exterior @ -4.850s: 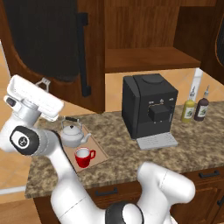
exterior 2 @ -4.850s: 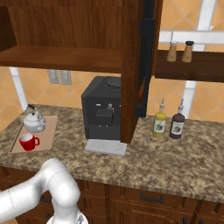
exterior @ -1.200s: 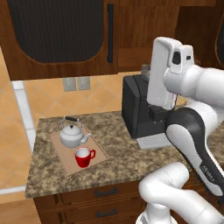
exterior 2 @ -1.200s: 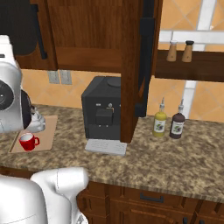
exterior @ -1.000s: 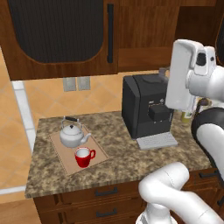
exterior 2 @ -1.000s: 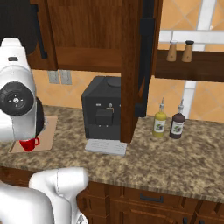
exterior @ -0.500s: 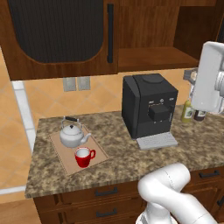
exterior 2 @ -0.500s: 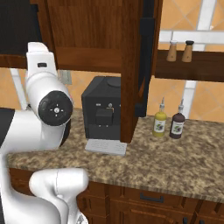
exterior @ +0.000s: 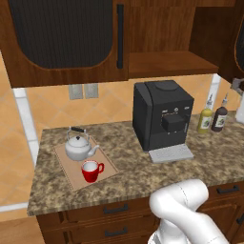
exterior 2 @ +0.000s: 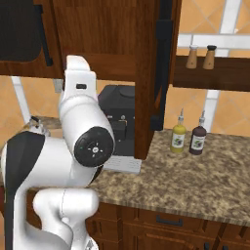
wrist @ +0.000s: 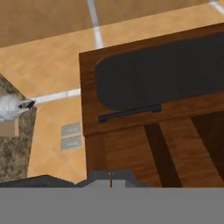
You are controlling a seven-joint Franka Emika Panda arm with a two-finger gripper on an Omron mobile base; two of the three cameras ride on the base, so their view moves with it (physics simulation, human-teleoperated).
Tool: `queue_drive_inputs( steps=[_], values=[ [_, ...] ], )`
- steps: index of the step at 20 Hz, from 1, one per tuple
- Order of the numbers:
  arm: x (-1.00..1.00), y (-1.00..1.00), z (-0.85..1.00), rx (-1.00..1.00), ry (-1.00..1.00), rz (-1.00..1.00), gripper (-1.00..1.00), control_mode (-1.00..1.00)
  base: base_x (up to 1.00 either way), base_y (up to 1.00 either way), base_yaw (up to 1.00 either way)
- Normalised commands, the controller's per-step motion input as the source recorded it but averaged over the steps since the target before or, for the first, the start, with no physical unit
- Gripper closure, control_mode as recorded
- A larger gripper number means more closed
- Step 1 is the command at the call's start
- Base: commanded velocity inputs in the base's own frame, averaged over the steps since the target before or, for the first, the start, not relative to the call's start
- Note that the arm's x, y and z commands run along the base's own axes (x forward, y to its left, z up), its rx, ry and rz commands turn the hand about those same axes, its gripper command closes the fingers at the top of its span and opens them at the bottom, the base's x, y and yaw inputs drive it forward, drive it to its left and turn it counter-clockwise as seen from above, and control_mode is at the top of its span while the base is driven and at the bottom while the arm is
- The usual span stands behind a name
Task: Pick the kettle from the counter and place it on the tray. Then pick the mug from the cabinet and place it on the tray. Then close the cabinet doors.
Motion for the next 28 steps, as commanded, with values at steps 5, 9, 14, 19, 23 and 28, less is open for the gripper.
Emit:
queue_drive_inputs(
  steps=[5, 9, 14, 19, 23, 28],
  values=[
    [-0.68, -1.0, -0.09, 0.05, -0.05, 0.0, 1.0, -1.0, 0.0, 0.0, 0.0],
    [-0.81, -0.96, -0.17, 0.0, -0.02, 0.0, 1.0, -1.0, 0.0, 0.0, 0.0],
    [-0.5, -0.78, -0.18, 0.01, 0.0, 0.0, 1.0, -1.0, 0.0, 0.0, 0.0],
    [-0.03, -0.67, -0.04, 0.03, 0.0, 0.0, 1.0, -1.0, 0.0, 0.0, 0.0],
    [0.15, -0.81, -0.29, 0.0, 0.01, 0.0, 1.0, -1.0, 0.0, 0.0, 0.0],
    [0.5, -0.82, -0.56, 0.0, 0.0, 0.0, 1.0, -1.0, 0.0, 0.0, 0.0]
  ],
)
